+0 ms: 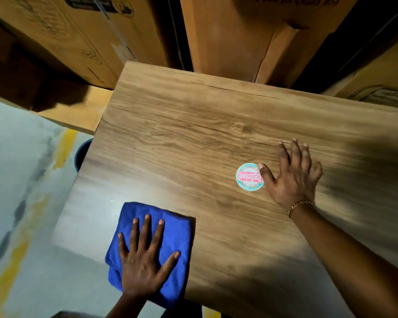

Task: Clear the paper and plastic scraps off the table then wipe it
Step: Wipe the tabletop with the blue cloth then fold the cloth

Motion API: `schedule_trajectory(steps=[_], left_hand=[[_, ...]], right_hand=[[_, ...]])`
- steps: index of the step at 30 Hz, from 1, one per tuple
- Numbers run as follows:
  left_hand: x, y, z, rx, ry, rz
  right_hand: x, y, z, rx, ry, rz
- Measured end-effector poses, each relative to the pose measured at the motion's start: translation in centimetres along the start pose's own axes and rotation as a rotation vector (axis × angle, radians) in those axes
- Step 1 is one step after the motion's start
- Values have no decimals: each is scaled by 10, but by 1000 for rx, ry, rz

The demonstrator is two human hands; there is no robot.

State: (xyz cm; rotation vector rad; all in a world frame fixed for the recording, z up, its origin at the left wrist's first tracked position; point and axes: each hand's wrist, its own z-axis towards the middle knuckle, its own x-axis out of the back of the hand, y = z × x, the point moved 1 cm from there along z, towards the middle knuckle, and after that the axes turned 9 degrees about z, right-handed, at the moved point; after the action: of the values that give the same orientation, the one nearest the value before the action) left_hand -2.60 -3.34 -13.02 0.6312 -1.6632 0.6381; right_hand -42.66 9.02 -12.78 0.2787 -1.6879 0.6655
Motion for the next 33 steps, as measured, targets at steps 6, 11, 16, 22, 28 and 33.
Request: schedule_trajectory(steps=[6,11,16,22,28,33], left_hand=[[5,12,17,-48,8,34],[20,53,101,-90,-7,-16],[35,95,196,-160,-2,-48],[51,146,289,-192,17,-58],[71,189,368,-177,-13,-91],[79,210,409,-159,-4,-109]], right_hand=[[-1,0,1,-26,-1,0],[-1,1,2,-30,-7,-8],[-2,2,3,-33,-15,-14],[-5,1,1,-25,31,-19],[-4,3,4,-21,25,-49],[-2,4,2,-18,6,-25]])
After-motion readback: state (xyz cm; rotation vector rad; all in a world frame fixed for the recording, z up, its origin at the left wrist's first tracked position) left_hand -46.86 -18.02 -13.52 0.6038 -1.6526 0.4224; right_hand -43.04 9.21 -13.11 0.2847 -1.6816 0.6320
